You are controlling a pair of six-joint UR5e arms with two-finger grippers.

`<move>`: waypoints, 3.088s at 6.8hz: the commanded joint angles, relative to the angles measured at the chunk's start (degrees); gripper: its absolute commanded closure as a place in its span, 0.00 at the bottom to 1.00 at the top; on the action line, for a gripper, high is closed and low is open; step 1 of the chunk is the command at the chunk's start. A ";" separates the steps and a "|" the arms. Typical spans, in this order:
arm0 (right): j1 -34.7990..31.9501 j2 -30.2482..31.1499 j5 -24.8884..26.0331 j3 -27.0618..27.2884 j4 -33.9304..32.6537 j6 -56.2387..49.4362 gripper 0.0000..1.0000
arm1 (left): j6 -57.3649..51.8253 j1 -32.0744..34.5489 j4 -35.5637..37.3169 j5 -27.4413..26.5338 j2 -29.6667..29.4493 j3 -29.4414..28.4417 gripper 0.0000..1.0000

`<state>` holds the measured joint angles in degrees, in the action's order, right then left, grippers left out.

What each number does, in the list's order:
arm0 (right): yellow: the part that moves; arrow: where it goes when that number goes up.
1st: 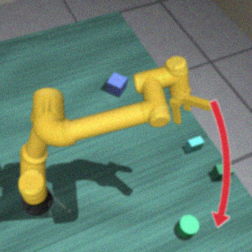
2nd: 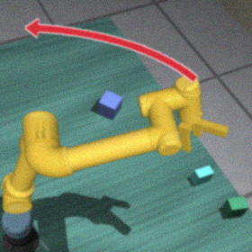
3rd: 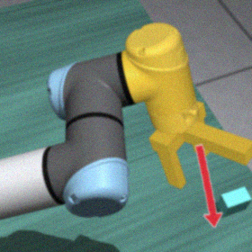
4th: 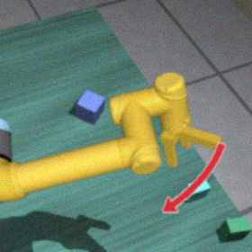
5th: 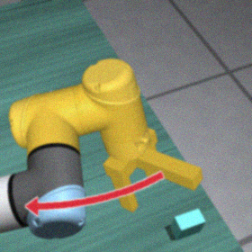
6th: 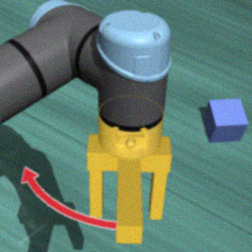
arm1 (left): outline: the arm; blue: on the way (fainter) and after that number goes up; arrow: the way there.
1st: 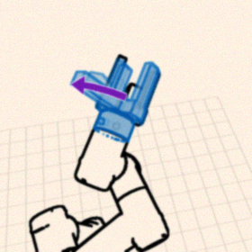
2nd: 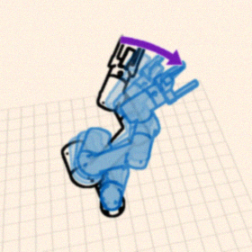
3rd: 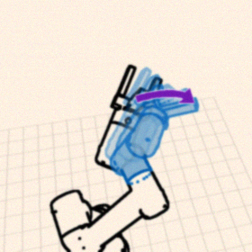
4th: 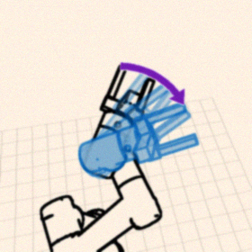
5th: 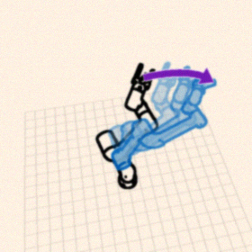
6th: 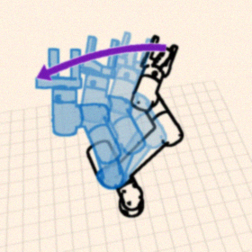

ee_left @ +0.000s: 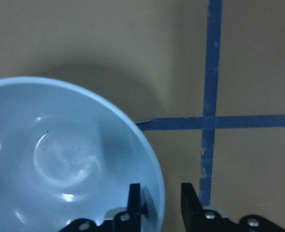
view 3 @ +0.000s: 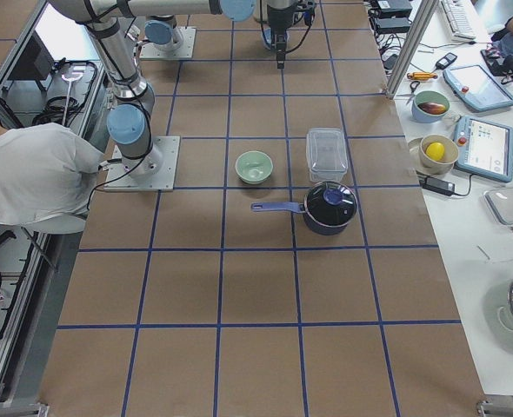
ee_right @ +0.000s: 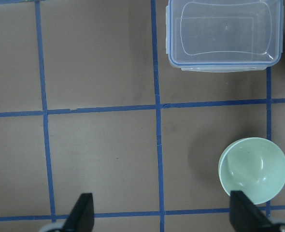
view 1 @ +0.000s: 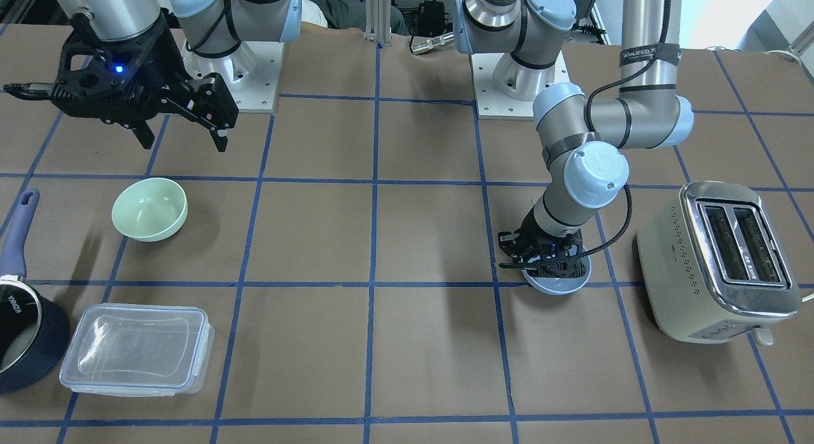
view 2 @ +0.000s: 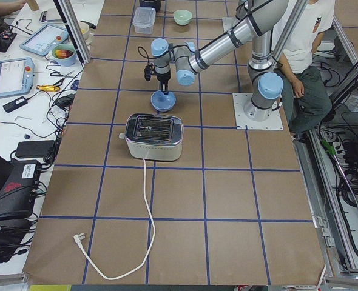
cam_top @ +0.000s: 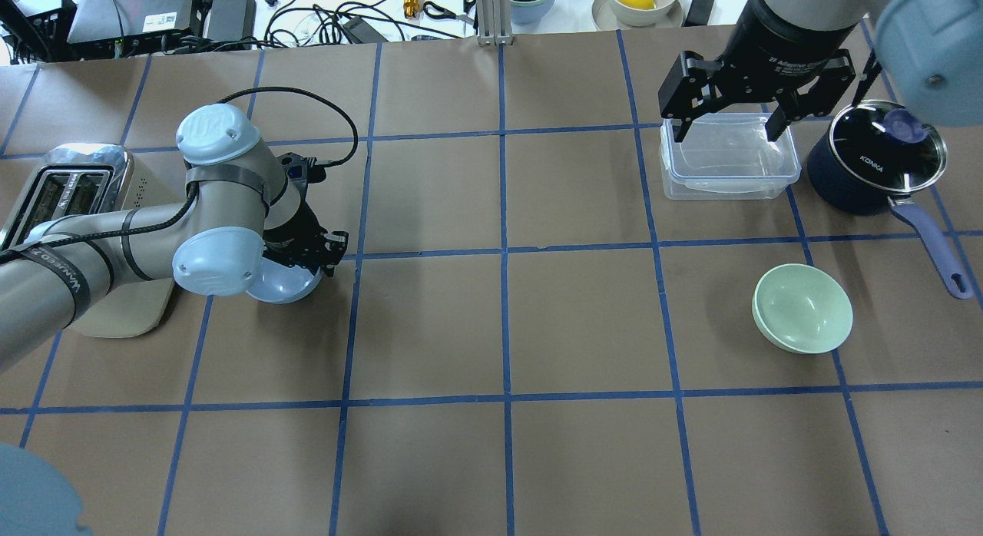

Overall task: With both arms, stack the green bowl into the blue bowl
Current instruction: 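Slide the blue bowl to center with left gripper while right reaches green bowl, then release blue bowl, raise left gripper while right gripper grasps green bowl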

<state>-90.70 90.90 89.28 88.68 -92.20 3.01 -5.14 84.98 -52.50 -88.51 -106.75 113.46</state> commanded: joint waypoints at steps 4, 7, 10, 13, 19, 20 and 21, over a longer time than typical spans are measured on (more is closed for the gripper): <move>0.61 -0.37 0.10 1.23 0.26 -1.59 0.00 | 32.02 24.37 -2.17 2.09 -3.88 -13.12 1.00; 10.75 -1.16 0.02 8.59 0.70 -15.63 0.00 | 43.20 33.76 -2.17 2.64 -7.41 -18.10 1.00; 24.14 -0.90 0.36 21.85 -10.75 -32.32 0.00 | 41.89 33.76 -2.17 -1.22 -10.83 -18.44 1.00; 35.84 -2.82 -0.69 35.65 -30.87 -37.19 0.00 | 39.27 34.02 3.05 -2.11 -11.99 -18.45 0.18; 35.95 -8.11 -0.60 36.57 -33.84 -36.24 1.00 | 13.76 12.01 -24.76 5.01 6.61 -26.34 0.00; 35.68 -7.41 -0.69 36.66 -33.67 -35.98 1.00 | 9.23 7.18 -32.59 4.58 11.60 -27.40 0.00; 35.42 -7.14 -1.12 36.05 -33.49 -35.45 1.00 | 2.40 1.91 -37.28 4.48 15.40 -27.58 0.00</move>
<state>-54.98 83.33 88.56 125.18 -125.88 -32.94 4.98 93.23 -82.48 -83.93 -96.41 86.63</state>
